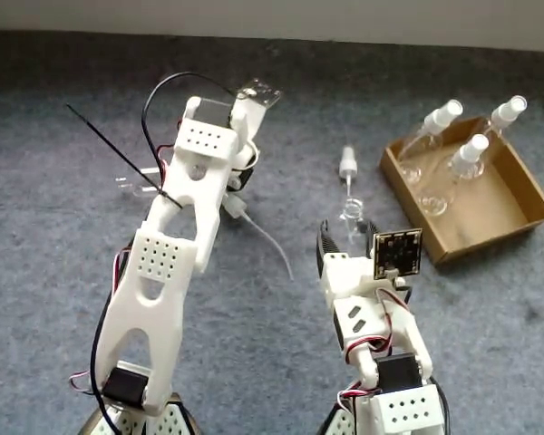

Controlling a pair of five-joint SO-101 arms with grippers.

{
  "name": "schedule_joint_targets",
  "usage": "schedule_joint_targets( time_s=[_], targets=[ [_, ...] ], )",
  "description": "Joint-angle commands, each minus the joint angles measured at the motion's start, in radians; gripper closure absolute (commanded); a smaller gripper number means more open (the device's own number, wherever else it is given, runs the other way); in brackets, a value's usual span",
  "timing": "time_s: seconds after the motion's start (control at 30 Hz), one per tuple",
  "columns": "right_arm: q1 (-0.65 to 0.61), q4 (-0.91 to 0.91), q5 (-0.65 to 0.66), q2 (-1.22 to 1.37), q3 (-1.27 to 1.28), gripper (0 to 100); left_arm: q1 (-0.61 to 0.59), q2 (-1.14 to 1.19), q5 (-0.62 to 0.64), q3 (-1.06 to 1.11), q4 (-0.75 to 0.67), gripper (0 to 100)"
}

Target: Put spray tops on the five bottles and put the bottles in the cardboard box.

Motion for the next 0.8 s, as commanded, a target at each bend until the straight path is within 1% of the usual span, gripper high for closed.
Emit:
schedule_joint_targets(
  time_s=[0.0,0.03,0.2,0.3,0.47,0.63,0.7,0.77],
  targets=[
    [0.007,-0.025,-0.002,-0.010,0.113,91.8,0.031,-0.137,0.002,-0.039,0.017,99],
    [0.007,-0.025,-0.002,-0.010,0.113,91.8,0.031,-0.154,0.009,-0.039,0.017,99],
    [0.007,-0.027,-0.002,-0.010,0.113,91.8,0.027,-0.223,0.158,-0.038,0.018,99],
    [0.007,-0.027,-0.002,-0.010,0.113,91.8,0.030,-0.232,0.172,-0.035,0.018,99],
    [0.007,-0.027,-0.002,-0.010,0.113,91.8,0.030,-0.288,0.175,0.125,0.020,99],
    [0.007,-0.027,-0.002,-0.010,0.113,91.8,0.031,-0.469,0.279,0.317,0.015,99],
    [0.007,-0.027,-0.002,-0.010,0.113,91.8,0.028,-0.526,0.296,0.369,0.012,99],
    [0.007,-0.027,-0.002,-0.010,0.113,91.8,0.021,-0.535,0.313,0.407,0.011,99]
  ],
)
